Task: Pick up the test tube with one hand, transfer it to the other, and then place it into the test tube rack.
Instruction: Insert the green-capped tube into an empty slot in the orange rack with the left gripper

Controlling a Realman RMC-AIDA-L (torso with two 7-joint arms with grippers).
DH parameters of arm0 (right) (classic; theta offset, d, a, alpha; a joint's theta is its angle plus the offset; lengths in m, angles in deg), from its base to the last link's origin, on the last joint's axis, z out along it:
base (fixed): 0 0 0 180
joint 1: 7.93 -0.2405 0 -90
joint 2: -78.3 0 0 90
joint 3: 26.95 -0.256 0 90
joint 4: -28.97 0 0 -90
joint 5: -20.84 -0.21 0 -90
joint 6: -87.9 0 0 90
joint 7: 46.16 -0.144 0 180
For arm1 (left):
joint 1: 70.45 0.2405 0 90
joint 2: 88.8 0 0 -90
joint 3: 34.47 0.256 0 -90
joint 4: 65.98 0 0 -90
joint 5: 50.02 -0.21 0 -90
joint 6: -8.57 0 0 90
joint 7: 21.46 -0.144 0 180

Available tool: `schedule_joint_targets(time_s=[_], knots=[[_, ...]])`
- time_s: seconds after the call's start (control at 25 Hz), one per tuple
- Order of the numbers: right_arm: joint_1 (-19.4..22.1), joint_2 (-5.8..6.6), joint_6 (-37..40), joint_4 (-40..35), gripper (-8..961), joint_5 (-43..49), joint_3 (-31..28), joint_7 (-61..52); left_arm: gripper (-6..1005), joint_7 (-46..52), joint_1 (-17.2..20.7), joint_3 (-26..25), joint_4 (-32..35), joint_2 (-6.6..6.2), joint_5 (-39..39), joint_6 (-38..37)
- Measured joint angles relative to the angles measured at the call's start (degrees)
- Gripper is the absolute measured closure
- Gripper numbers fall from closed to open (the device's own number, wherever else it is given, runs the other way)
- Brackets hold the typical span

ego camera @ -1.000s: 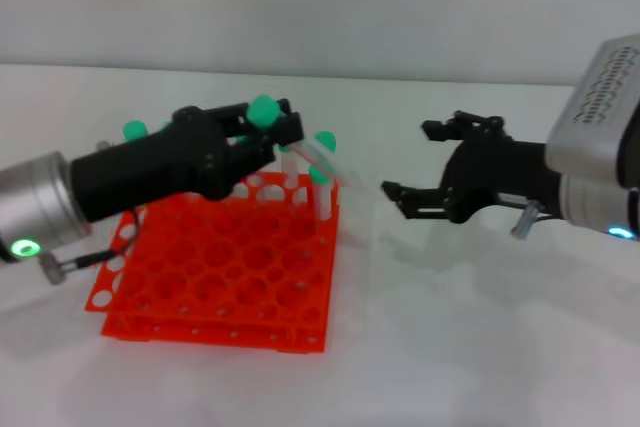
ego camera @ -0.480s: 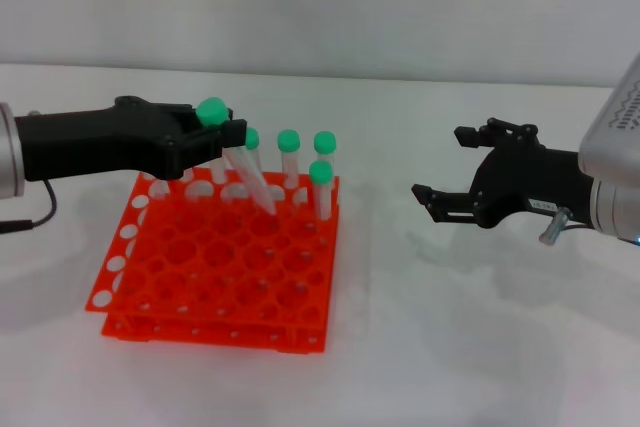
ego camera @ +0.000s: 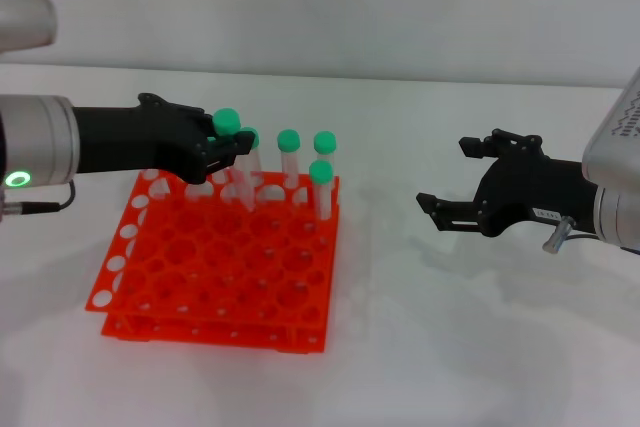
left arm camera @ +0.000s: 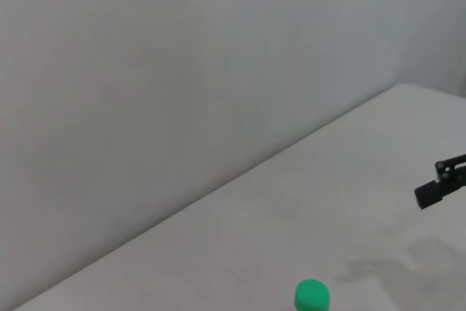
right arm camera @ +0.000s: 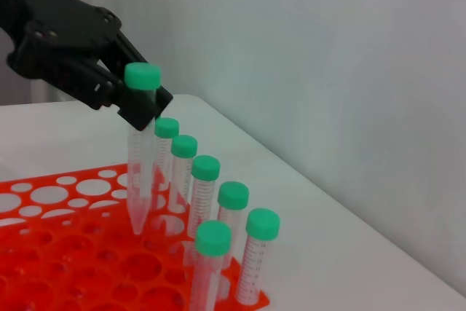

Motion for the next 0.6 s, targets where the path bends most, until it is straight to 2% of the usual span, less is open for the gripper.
schedule_joint_targets(time_s=[0.36, 0.6], knots=[[-0.46, 0.00, 0.16, 0.80, 94, 0.05, -0.01, 0.04, 730, 0.04, -1.11, 1.85, -0.60, 0.05, -0.36, -1.97], [-0.64, 0.00, 0.32, 0.84, 94, -0.04, -0.01, 0.30, 725, 0.03, -3.50, 1.87, -3.97, 0.04, -0.07, -2.02]])
